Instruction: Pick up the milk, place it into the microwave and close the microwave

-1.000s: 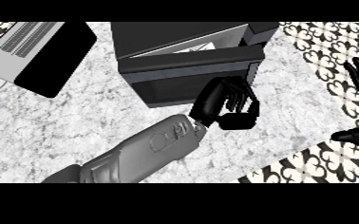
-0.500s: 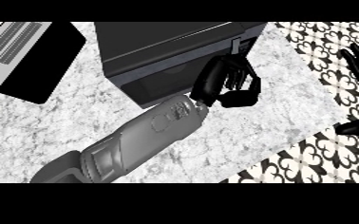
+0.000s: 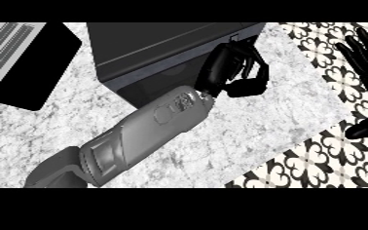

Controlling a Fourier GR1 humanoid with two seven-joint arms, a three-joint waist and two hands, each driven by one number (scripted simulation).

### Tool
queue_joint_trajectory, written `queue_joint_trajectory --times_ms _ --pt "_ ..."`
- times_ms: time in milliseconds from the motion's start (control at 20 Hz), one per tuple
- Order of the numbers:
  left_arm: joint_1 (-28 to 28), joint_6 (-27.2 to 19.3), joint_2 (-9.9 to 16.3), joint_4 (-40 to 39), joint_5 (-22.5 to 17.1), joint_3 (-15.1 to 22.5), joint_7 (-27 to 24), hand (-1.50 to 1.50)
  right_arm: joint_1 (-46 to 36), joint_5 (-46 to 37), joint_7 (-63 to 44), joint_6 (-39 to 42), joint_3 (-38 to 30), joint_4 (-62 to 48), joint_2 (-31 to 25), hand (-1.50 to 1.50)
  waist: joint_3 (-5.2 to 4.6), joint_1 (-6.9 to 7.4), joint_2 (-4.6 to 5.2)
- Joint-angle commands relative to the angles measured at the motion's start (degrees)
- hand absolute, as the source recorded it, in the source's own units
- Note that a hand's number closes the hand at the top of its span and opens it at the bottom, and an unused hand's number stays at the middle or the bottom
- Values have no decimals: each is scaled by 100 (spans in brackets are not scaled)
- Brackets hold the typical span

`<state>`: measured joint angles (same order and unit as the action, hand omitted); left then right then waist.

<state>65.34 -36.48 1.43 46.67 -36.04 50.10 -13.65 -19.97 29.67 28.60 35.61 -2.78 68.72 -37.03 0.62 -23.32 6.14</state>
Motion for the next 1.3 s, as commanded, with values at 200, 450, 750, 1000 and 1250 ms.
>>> queue_joint_trajectory --times_ms 200,450,750,1000,1250 --pt "240 -55 -136 -309 -191 -75 -16 150 -269 -24 147 1069 502 741 -213 150 21 -80 3" --pt "280 -102 -135 -360 -273 -64 -33 150 -346 136 -65 1177 676 1193 -246 150 23 -189 -9" --pt "222 -259 -132 -337 -352 -34 -78 150 -313 326 -299 1179 825 1597 -226 150 33 -331 11" --pt "194 -403 -130 -331 -353 -8 -158 150 -266 419 -502 1182 951 1908 -242 150 28 -383 14" --pt "165 -530 -128 -305 -412 -16 -159 150 -209 574 -613 1164 967 2171 -240 150 33 -460 1"
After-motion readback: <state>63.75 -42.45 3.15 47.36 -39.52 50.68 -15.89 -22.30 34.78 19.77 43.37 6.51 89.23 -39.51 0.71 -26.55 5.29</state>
